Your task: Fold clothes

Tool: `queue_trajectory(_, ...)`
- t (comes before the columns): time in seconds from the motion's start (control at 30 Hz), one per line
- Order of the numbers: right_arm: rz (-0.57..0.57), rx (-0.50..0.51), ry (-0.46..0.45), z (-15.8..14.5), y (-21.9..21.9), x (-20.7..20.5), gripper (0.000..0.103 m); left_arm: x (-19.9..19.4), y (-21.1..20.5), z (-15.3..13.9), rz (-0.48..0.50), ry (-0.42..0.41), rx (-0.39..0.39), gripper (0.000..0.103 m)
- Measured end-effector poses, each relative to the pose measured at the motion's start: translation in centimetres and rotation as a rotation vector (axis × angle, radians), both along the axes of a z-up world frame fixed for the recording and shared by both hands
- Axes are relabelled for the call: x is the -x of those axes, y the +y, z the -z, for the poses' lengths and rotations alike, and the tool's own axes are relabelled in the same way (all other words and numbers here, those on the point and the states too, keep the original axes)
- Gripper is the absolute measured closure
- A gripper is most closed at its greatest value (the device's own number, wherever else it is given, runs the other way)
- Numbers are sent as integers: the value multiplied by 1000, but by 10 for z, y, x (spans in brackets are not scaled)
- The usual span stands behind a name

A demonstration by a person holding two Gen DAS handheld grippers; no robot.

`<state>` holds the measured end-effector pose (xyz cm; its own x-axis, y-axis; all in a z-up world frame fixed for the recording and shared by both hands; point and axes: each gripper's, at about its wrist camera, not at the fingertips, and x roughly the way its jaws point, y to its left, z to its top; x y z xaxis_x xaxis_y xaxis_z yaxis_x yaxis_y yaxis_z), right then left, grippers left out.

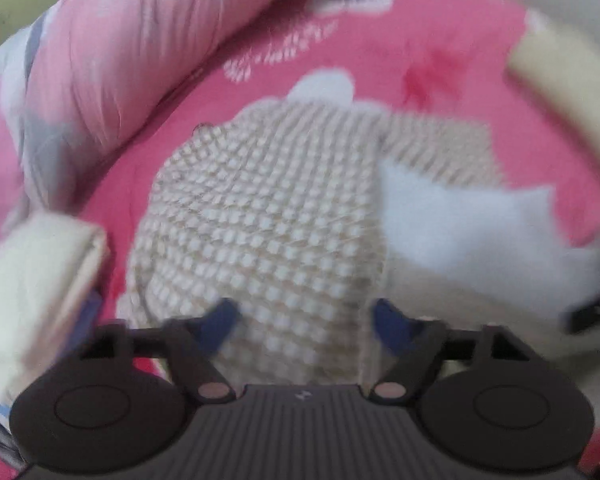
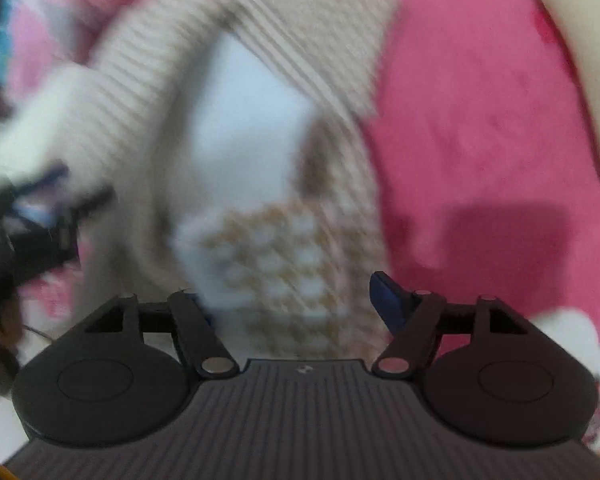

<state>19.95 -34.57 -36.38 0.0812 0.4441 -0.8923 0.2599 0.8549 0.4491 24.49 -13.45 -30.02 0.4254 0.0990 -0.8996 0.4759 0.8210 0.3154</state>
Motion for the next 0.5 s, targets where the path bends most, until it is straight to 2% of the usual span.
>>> queue_trajectory(0.03, 10, 24, 12, 2, 4, 5, 48, -3, 6, 3, -17, -12, 4, 80)
queue_trajectory(0.07, 21, 46, 23, 4, 8, 10, 56, -5, 16, 1, -45, -19, 23, 94)
queue_trajectory(0.1, 29, 68, 13, 1, 11, 15, 65, -5, 28, -4, -73, -23, 46, 94)
queue_trajectory(0.17, 57, 109, -20, -11, 15, 26, 74, -3, 54, -21, -129, -53, 82, 97)
queue_trajectory(0.23, 96, 141, -51, -25, 18, 34, 79, 3, 89, -38, -211, -76, 95, 98)
queue_trajectory(0.3, 132, 171, -80, -39, 22, 40, 81, 14, 139, -50, -345, -58, 112, 98)
queue_trajectory(0.4, 193, 210, -109, -54, 28, 49, 82, 38, 214, -42, -542, 48, 102, 98)
queue_trajectory(0.5, 265, 230, -120, -60, 39, 57, 85, 72, 270, -18, -666, 222, 80, 98)
